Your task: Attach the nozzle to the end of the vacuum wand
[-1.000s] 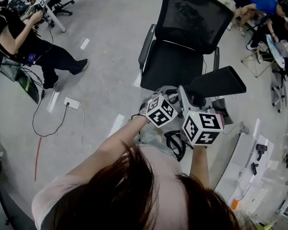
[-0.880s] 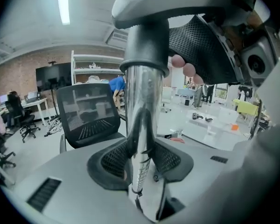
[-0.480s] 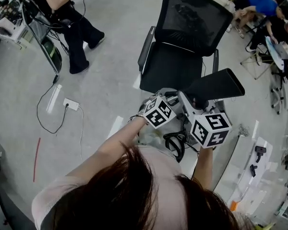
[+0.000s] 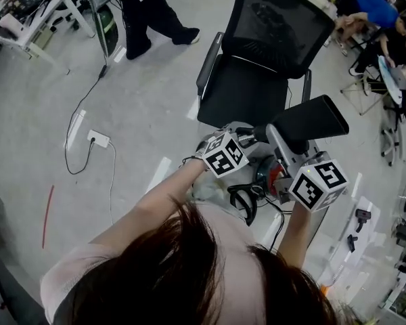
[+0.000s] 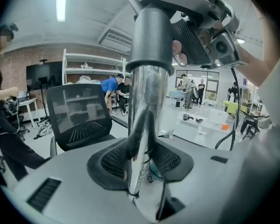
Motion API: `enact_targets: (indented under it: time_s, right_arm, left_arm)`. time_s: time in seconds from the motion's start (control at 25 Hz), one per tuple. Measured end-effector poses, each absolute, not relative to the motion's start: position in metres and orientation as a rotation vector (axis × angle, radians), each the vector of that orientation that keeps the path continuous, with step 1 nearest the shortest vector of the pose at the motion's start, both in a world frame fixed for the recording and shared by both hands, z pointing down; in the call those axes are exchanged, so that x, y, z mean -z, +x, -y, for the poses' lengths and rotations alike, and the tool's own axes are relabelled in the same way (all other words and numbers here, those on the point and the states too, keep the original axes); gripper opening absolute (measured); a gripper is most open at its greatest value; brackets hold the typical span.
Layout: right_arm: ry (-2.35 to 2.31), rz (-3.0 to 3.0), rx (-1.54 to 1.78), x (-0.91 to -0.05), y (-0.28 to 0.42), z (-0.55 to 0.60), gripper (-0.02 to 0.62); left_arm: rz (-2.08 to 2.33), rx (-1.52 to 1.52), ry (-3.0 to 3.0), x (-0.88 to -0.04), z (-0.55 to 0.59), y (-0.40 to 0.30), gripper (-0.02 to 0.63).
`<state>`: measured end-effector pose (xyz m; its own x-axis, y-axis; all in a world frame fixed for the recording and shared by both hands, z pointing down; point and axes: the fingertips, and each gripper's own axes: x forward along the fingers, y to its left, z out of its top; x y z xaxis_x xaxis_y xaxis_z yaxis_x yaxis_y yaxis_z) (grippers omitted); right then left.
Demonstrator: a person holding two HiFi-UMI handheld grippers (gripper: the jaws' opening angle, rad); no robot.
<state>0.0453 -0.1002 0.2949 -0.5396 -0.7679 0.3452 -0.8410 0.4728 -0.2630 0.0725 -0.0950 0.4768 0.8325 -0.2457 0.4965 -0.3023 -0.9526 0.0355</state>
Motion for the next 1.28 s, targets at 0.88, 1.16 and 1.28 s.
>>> enact_targets:
  time_s: [0.88, 1.16, 1.28]
  right_arm:
    - [1.602, 2.486, -0.511, -0.301, 0.041, 0.113, 0.135]
    - [1.599, 2.479, -0.505, -0.300, 0.046, 0.112, 0.135]
    - [1.596, 2.475, -0.498, -0.300, 0.047, 0.112, 0.133]
  left_arm:
    - [0.390, -0.731, 2.923, -0.482, 0.093, 0.080, 0.154]
    - [0.379, -0.721, 2.929, -0.481, 0.092, 0.084, 0.153]
    - [0.380, -0.719, 2.930, -0.482, 0.093, 0.085, 0.153]
